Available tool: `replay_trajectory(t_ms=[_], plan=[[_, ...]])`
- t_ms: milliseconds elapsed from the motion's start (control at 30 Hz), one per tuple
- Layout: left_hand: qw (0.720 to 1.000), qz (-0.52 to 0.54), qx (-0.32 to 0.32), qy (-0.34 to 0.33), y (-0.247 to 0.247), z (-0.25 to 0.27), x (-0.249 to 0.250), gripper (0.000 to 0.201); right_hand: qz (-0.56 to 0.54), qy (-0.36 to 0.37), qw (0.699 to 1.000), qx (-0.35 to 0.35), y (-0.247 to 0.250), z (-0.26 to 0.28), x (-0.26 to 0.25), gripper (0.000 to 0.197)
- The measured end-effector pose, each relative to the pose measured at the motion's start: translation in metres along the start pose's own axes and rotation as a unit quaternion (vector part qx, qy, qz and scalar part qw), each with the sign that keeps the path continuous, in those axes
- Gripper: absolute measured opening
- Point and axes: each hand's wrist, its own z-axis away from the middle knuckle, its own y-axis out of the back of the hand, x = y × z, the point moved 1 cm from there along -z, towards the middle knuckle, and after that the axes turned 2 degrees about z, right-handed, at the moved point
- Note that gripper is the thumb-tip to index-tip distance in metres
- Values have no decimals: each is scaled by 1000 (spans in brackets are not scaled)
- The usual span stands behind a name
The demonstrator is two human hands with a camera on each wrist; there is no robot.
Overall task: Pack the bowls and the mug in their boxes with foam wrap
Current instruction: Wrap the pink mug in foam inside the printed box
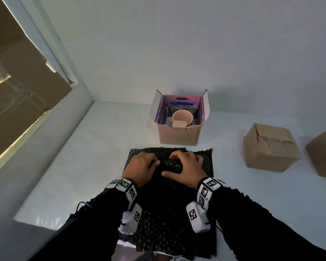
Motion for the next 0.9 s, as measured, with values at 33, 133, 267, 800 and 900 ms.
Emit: replay_trajectory(t_ms=[33, 133, 267, 800, 900], plan=[[999, 25, 14, 17, 5, -4, 2, 39, -28, -2, 1000, 13, 2, -3, -1, 46], [997, 63, -9, 50, 22, -19, 2, 37, -150, -10, 986, 74, 16, -14, -5, 21], [992, 107, -39, 63, 34, -40, 1, 33, -204, 1, 967, 155, 47, -28, -14, 31], [863, 501, 44, 52, 71, -117, 45, 10, -510, -37, 858, 41, 87, -73, -23, 46], [878, 476, 56, 14, 78, -133, 41, 24, -480, -54, 876, 17, 100, -85, -21, 46]])
